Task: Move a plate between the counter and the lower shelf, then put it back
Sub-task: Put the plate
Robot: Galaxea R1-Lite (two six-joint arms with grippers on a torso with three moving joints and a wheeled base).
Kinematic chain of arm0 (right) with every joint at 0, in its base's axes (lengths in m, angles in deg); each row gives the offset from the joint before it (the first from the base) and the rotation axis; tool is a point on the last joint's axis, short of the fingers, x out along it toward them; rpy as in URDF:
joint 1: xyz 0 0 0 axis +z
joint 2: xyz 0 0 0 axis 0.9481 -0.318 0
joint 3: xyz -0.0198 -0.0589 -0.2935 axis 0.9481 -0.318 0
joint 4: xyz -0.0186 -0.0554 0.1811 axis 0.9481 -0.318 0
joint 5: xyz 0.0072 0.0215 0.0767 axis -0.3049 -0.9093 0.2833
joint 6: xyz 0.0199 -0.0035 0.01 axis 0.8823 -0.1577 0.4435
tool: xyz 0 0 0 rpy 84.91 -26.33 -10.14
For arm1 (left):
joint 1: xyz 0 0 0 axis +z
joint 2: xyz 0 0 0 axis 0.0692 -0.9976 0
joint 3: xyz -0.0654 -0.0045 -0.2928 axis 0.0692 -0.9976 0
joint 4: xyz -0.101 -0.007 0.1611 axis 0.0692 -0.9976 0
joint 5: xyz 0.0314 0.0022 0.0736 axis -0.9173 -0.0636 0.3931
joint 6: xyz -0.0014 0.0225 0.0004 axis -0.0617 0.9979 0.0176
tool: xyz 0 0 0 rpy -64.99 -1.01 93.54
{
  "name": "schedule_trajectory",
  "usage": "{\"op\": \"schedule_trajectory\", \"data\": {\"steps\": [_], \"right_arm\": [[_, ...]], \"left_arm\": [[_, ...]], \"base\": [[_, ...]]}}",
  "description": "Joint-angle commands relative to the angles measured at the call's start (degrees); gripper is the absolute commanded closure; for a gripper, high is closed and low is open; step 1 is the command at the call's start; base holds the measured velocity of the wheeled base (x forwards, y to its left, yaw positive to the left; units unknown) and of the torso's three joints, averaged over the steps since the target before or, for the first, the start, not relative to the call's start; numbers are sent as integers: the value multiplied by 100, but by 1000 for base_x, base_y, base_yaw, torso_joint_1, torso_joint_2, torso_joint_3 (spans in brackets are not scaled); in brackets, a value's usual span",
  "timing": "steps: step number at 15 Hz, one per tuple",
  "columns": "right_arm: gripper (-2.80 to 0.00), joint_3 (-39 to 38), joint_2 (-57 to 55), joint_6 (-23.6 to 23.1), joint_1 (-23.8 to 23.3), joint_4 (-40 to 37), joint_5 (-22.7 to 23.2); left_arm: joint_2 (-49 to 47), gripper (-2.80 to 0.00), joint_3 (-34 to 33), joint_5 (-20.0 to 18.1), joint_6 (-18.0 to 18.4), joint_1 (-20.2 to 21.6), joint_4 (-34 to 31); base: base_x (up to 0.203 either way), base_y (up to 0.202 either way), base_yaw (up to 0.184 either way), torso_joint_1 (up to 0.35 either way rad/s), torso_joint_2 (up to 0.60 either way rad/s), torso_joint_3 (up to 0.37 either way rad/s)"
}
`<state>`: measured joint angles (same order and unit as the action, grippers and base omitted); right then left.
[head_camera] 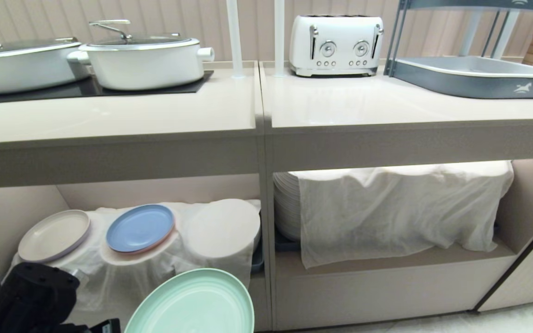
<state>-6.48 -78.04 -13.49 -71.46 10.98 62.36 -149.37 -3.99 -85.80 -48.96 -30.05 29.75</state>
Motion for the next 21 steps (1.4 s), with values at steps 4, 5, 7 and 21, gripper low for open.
{"op": "schedule_trajectory", "data": {"steps": [4, 5, 7, 21], "right_arm": [[0, 0, 0, -2, 0, 0, 1], [0, 0, 0, -7, 0, 0, 1], [0, 0, 0, -10, 0, 0, 1], [0, 0, 0, -2, 0, 0, 10]], "left_arm": [[123, 0, -45, -3, -36, -29, -2], [114, 0, -45, -3, -36, -29, -2], [114, 0, -40, -3, -36, -34, 6], [123, 0, 17, 6, -36, -29, 6]], "base": [[0, 0, 0, 197, -488, -282], [0, 0, 0, 211, -491, -272], [0, 0, 0, 213, -491, -274], [0, 0, 0, 254, -549, -294]]}}
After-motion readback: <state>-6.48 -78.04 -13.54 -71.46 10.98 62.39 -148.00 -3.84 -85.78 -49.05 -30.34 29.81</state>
